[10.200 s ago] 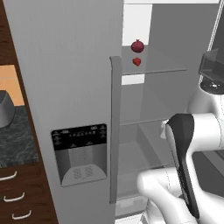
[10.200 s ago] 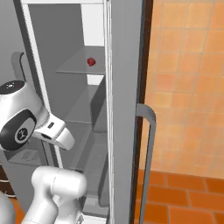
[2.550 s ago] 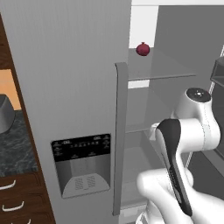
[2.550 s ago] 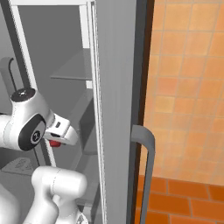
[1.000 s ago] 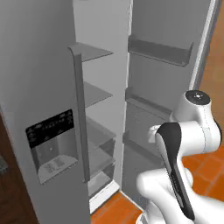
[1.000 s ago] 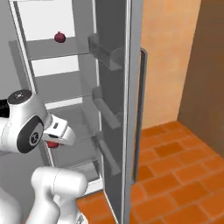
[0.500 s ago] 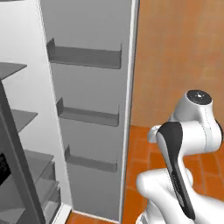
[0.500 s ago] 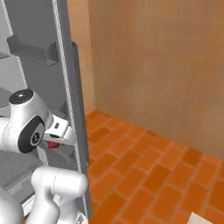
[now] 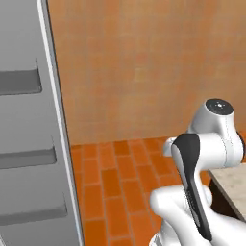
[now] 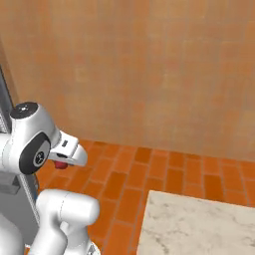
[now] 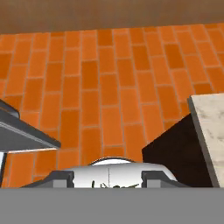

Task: Take the strawberry from the fridge and place it on top of the pancake, located on the dining counter.

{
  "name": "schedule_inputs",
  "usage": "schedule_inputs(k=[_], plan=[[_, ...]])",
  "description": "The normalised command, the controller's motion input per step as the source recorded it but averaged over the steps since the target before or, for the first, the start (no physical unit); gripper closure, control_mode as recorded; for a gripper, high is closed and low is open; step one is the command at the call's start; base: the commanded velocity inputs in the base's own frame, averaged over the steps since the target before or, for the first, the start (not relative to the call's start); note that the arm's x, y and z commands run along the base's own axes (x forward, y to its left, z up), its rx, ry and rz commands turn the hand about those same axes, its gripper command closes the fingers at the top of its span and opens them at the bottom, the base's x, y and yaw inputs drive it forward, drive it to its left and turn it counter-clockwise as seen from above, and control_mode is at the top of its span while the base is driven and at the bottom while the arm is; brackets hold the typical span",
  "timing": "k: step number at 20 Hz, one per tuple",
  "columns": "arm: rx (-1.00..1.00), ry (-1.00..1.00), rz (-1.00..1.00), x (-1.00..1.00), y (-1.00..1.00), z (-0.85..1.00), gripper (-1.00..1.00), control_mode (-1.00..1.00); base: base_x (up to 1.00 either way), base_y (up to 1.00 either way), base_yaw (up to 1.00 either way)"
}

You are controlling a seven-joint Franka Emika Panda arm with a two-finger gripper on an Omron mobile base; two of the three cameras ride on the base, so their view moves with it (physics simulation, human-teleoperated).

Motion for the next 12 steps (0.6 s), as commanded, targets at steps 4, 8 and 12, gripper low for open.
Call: schedule_inputs(k=[4, 8, 12], plan=[[0.00, 0.00, 0.00, 0.00, 0.00, 0.00, 1.00, 1.00, 0.94, 0.00, -0.07], [0.00, 0.00, 0.00, 0.00, 0.00, 0.00, 1.00, 1.00, 1.00, 0.10, -0.08], [0.00, 0.00, 0.00, 0.00, 0.00, 0.00, 1.00, 1.00, 1.00, 0.00, -0.07]])
